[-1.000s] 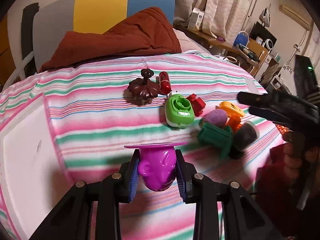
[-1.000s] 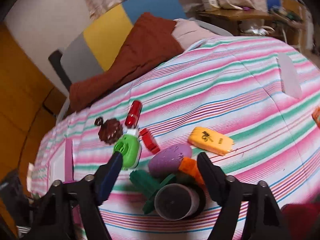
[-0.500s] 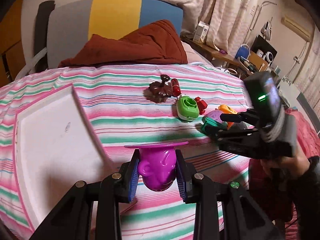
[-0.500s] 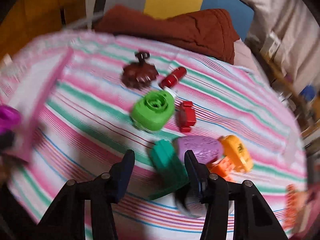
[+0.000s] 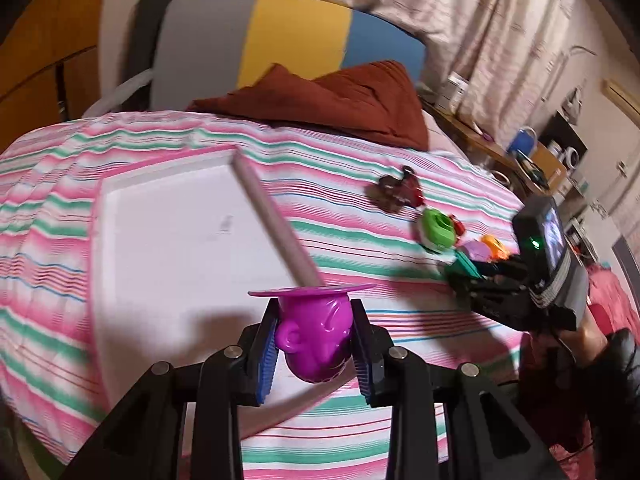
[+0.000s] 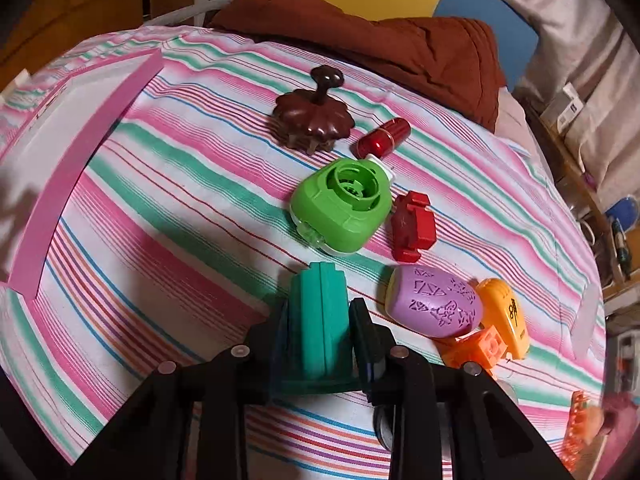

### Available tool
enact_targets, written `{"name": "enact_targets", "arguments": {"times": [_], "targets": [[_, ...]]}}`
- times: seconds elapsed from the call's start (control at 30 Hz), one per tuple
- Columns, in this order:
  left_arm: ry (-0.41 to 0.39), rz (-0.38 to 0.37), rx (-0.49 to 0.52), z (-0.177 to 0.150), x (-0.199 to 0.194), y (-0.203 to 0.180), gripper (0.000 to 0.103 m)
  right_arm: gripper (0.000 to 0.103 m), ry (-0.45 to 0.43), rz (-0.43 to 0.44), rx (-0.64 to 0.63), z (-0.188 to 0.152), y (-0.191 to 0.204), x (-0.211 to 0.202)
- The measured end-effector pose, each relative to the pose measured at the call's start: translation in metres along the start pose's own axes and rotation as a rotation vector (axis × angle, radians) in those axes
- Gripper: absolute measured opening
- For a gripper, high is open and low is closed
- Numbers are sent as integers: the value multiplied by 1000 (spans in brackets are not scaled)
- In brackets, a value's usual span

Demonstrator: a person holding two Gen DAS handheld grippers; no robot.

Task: Organize rigid objects
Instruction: 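Carry the magenta toy into the white tray and release it while the right tool grasps the teal stamp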

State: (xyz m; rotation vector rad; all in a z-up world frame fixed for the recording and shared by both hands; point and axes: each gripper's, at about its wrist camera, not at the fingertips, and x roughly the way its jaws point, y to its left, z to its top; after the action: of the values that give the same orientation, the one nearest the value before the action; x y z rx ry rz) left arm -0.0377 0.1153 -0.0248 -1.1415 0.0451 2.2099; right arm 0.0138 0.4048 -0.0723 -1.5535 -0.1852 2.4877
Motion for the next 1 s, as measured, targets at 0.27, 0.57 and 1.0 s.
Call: {"name": "enact_targets", "arguments": {"times": [0.27,0.57,1.0], "targets": [[-5,78,-135,27,5,70,32,32,21,27,36,1,-7,4],[21,143,-175,77,41,122,32,31,16,12,18,-3,8,1],[68,310,-149,112,99,160,36,31,11,-1,0,-3,12,2]]}}
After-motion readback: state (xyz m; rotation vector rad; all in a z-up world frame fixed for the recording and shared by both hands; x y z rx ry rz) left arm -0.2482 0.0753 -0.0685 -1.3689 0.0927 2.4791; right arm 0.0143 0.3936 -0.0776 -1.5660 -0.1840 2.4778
